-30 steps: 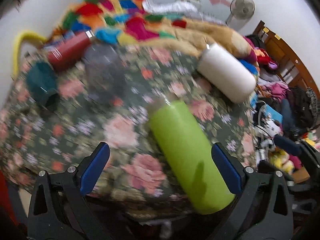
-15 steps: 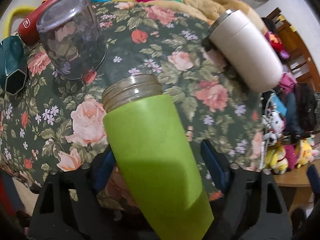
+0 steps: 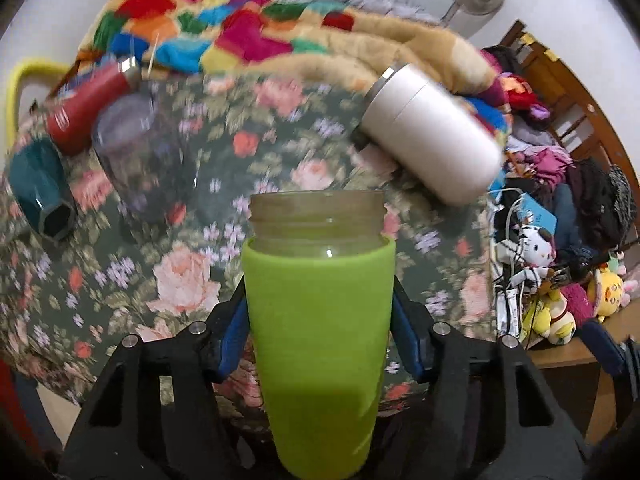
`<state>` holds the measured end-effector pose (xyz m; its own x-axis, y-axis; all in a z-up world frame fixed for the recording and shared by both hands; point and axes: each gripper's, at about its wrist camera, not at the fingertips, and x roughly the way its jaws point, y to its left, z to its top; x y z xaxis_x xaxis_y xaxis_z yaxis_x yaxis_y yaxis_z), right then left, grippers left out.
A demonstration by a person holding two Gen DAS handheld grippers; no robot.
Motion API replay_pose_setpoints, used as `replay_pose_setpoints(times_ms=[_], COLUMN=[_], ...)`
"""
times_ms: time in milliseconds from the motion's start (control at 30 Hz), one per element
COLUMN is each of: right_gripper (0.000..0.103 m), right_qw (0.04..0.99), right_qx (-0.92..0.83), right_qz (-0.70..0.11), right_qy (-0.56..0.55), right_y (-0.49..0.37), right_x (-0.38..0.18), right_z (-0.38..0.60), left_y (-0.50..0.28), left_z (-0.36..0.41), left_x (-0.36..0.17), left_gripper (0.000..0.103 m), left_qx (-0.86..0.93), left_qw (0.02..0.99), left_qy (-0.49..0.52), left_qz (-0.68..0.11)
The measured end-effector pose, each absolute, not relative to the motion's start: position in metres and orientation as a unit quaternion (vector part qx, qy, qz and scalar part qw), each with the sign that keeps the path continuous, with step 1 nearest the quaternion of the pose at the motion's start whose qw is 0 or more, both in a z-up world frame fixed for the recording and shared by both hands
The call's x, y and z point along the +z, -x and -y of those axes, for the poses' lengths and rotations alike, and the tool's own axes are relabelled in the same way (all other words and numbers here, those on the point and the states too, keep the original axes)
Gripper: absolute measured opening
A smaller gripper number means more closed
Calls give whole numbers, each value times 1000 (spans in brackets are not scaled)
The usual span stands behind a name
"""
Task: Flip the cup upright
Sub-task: 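Rotate the bottle upright with the left tool and lower it onto the bed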
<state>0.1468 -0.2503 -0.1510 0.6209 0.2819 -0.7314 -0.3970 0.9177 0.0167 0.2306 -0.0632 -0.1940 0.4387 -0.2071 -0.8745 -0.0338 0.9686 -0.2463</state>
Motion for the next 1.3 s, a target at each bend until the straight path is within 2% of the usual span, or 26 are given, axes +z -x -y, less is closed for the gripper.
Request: replay_pose_setpoints(times_ms=[233,467,700,1300], right_gripper=[71,71,71,71], right_qw=[902,905,906,907], right_qx=[187,183,177,179], right_qz=[-381,-378,-381,-375], right_qy=[74,65,60,68], right_y=[-146,-151,-154,-153], right_x=[-145,-142,-143,-140], right_z=[247,248,250,246], left_y=[-213,-227,-247,-238], left_z=[67,76,83,86], left_x=[-137,-115,-125,-154], left_gripper=[62,62,62,62], left_qx=[-54,-38,-34,-45], left_qw=[888,915,913,899], left_qy=[79,29,13,2], left_qz=[-449,-401,-406,-436])
